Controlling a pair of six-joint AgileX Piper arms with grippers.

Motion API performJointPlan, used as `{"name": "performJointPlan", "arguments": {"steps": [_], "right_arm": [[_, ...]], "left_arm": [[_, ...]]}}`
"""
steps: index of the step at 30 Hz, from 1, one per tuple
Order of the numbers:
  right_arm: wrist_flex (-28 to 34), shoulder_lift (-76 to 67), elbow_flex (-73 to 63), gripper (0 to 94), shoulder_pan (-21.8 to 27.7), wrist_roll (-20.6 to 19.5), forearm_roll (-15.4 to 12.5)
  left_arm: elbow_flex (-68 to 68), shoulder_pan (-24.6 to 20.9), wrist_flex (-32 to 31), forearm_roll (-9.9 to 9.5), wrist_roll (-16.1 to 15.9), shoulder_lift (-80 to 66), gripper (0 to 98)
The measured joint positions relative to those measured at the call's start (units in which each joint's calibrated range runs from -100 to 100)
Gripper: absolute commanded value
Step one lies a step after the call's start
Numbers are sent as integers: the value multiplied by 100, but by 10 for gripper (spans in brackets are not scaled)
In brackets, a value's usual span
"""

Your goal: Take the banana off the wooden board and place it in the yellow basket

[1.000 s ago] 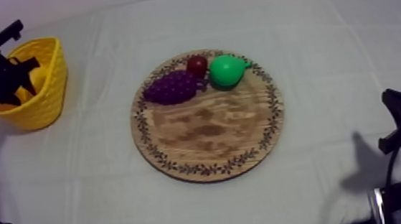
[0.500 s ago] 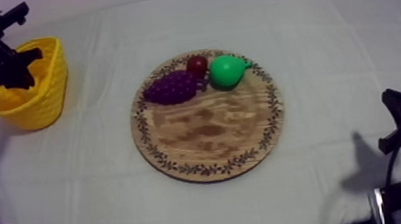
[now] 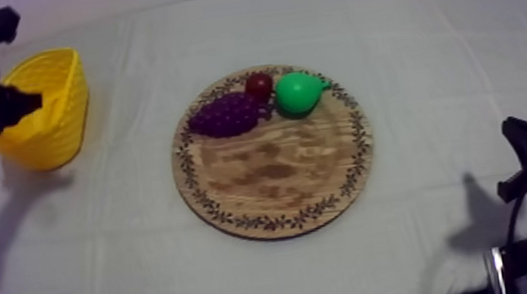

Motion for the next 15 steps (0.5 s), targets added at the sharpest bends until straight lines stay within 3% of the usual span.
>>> {"name": "performJointPlan", "arguments": {"steps": [2, 6, 10, 15], "right_arm": [[0, 0, 0, 5, 0, 0, 0], [0, 0, 0, 5, 0, 0, 0], [0, 0, 0, 5, 0, 3, 0], [7, 0, 0, 5, 0, 3, 0]], "left_arm": [[548, -124, -213, 98, -194, -594, 1], [1417, -249, -175, 66, -473, -1706, 1], [2170, -301, -285, -230, -550, -2839, 1], [2988, -290, -67, -786, -250, -4294, 1]]}}
